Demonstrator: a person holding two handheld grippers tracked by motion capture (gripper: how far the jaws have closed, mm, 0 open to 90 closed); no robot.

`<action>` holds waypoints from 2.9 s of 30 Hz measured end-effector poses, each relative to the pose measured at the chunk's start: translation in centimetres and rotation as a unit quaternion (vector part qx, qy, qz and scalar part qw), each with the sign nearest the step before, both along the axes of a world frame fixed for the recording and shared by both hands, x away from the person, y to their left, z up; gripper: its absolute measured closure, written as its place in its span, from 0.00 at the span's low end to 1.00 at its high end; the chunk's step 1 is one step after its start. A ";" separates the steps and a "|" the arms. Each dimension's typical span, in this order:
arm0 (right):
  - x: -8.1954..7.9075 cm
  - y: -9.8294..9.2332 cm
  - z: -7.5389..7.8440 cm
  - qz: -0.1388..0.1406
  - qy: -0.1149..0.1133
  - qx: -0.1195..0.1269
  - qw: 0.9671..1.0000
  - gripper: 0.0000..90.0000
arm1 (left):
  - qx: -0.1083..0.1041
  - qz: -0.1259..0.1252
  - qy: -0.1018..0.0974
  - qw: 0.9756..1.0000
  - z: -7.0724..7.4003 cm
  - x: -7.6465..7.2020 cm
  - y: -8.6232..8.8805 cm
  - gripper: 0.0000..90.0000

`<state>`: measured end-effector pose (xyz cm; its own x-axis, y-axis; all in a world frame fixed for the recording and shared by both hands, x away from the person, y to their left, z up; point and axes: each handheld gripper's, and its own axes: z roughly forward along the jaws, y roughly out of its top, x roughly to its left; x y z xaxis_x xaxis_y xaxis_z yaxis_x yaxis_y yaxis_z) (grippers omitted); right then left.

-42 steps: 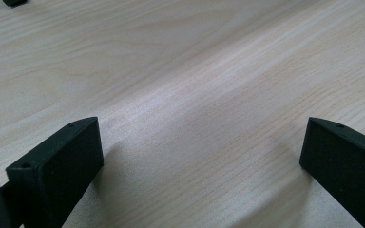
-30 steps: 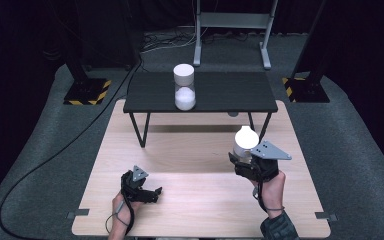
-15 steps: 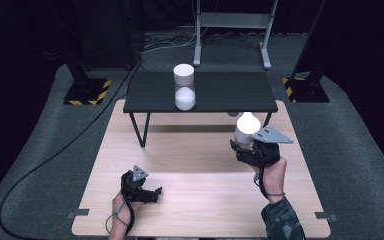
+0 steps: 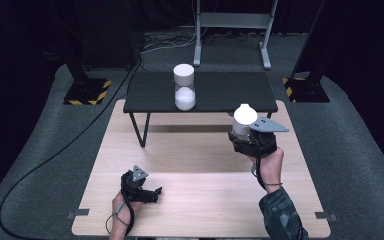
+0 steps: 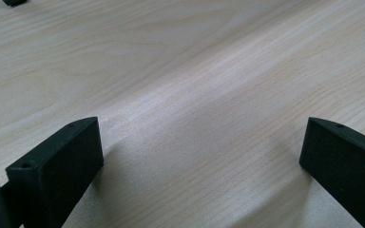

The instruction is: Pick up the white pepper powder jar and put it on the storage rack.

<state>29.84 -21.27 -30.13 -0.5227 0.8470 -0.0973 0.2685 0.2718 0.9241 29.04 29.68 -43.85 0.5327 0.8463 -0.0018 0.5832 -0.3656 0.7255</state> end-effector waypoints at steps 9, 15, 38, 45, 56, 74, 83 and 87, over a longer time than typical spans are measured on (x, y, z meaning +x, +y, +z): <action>1.0 0.5 1.0 0.002 -0.003 0.000 1.000 0.34 | 0.000 -0.001 0.000 1.000 0.0 0.0 0.0 0.00; 1.6 0.7 1.7 0.002 -0.004 0.000 1.000 0.34 | -0.001 -0.001 0.000 1.000 0.0 0.0 0.0 0.00; 4.5 1.4 3.9 -0.009 -0.004 0.004 1.000 0.34 | -0.001 -0.001 0.000 1.000 0.0 0.0 0.1 0.00; 5.3 1.5 4.4 -0.011 -0.002 0.010 1.000 0.34 | -0.001 -0.001 0.000 1.000 0.0 0.0 0.1 0.00; 6.4 2.1 5.4 -0.012 -0.004 0.009 1.000 0.34 | -0.001 -0.001 0.001 1.000 0.0 0.0 0.1 0.00; 9.4 3.0 6.0 -0.012 0.016 0.017 1.000 0.34 | -0.002 -0.001 0.000 1.000 0.0 0.0 0.1 0.00; 10.4 3.2 5.7 -0.010 0.022 0.025 0.999 0.34 | -0.001 -0.001 0.001 1.000 0.0 0.0 0.1 0.01; 10.9 3.3 5.8 -0.006 0.027 0.029 0.999 0.34 | -0.001 -0.001 0.001 1.000 0.0 0.0 0.1 0.01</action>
